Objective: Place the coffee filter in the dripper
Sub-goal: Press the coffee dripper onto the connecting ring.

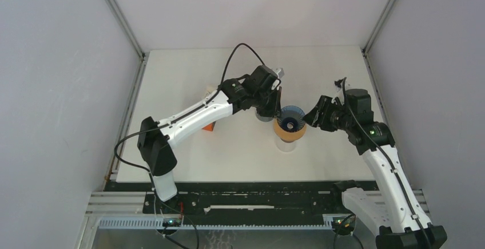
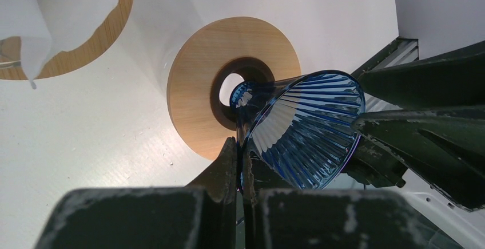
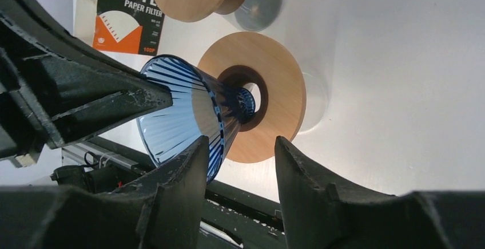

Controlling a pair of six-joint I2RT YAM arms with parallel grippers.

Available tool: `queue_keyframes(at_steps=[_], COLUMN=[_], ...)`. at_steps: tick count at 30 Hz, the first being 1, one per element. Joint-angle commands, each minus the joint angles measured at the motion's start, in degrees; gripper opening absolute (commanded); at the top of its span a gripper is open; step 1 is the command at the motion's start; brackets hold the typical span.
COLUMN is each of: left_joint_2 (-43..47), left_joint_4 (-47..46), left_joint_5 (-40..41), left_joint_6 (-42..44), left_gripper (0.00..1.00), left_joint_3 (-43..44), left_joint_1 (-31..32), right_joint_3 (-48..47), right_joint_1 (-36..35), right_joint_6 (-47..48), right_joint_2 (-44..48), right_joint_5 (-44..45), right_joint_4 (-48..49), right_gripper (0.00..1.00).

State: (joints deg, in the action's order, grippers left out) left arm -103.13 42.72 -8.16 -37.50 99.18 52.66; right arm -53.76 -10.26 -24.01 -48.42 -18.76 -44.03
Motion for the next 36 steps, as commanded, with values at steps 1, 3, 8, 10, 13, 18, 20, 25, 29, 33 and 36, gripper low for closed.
queue_keyframes(at_steps=[1,3,8,10,13,18,20,25,29,33,36], left_joint_2=[0.00,-0.13,-0.72,-0.91,-1.10,-1.65,-1.95,-2.49,-2.82,-3.45,-3.72], left_joint_4=[-0.96,-0.57,0.18,0.41,0.67,1.11,1.15,1.44,1.75,2.50,2.95], left_joint_5=[-1.31,-1.02,-1.13,-1.38,-1.34,-1.79,-2.17,-2.57,-2.72,-3.00,-2.92], left_joint_6=[1.16,1.28,1.54,1.55,1.63,1.72,1.72,1.72,1.89,2.22,2.47], left_gripper=[0.00,0.00,0.00,0.00,0.00,0.00,0.00,0.00,0.00,0.00,0.00], left_joint_3=[4.32,4.44,4.95,5.06,5.00,4.97,4.97,4.97,5.06,5.57,5.67], left_joint_1=[0.25,0.25,0.25,0.25,0.25,0.25,0.15,0.25,0.24,0.22,0.20], right_joint_3=[-2.26,-2.53,-2.98,-3.38,-4.09,-4.76,-5.01,-5.46,-5.98,-6.10,-6.10], right_joint_1=[-0.35,-0.43,-0.51,-0.63,-0.86,-1.21,-1.32,-1.92,-2.67,-3.21,-3.52], right_joint_6=[0.00,0.31,1.21,1.63,2.24,3.14,3.60,4.60,5.06,5.44,5.79], right_joint_2=[-1.36,-2.11,-4.18,-5.23,-6.63,-8.26,-9.01,-10.86,-12.00,-12.73,-13.30], right_joint_5=[0.48,0.08,-0.68,-0.84,-0.68,-0.20,-0.01,0.31,0.80,1.87,2.69], right_joint_4=[1.42,1.41,1.03,0.61,-0.23,-0.77,-1.29,-2.39,-3.13,-3.63,-4.02], right_gripper=[0.53,0.52,0.51,0.50,0.48,0.44,0.43,0.41,0.40,0.34,0.30])
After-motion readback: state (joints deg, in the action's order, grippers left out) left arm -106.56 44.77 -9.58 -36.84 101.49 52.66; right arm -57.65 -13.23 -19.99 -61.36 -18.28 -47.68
